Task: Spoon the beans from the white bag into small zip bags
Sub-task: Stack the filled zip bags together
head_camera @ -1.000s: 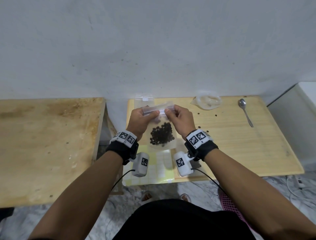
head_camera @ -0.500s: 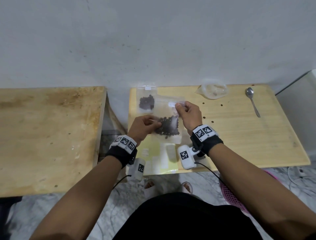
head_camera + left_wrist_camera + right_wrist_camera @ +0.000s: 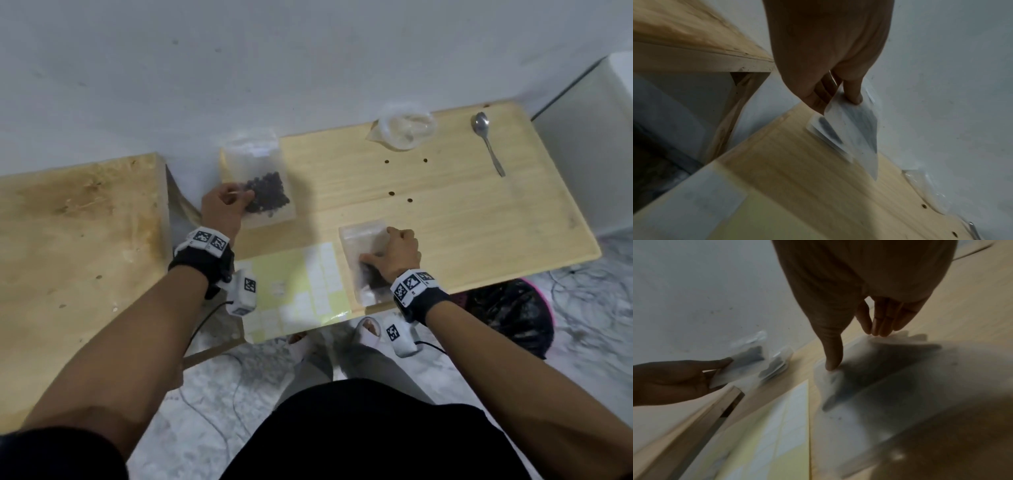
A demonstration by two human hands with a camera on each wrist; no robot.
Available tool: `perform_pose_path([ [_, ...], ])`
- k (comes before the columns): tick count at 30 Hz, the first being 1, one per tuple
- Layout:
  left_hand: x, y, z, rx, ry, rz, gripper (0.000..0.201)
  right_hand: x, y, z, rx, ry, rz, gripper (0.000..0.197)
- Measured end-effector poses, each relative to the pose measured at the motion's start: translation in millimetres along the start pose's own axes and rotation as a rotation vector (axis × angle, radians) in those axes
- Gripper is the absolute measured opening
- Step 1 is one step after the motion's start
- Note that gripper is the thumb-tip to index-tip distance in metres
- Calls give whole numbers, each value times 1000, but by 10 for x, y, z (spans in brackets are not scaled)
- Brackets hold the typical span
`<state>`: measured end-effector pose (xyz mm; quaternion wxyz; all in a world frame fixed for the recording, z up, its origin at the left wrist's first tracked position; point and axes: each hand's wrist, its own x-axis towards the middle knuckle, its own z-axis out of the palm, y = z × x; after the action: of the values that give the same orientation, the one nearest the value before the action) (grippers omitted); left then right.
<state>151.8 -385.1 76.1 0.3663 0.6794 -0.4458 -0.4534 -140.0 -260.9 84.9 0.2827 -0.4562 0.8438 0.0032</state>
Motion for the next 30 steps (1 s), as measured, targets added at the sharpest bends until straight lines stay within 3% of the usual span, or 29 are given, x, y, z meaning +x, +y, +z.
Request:
perform_pose_path([
  [5,309,92,51,50,13,-23,19,40,-2,72,46,41,106,80],
  [11,570,138,91,141,27,-57,28,97,43,87,128,40,182,83],
  [15,664,171,139,269,41,-46,27,110,56,55,306,40,196,69],
  [23,672,184,145,417,101,-94,31,107,98,-6,415,21,131,44],
  [27,606,214,100,482,90,-160,45,122,75,-61,451,51,47,32],
  [30,448,250,74,428,167,-135,43,155,-8,-101,457,52,-68,23],
])
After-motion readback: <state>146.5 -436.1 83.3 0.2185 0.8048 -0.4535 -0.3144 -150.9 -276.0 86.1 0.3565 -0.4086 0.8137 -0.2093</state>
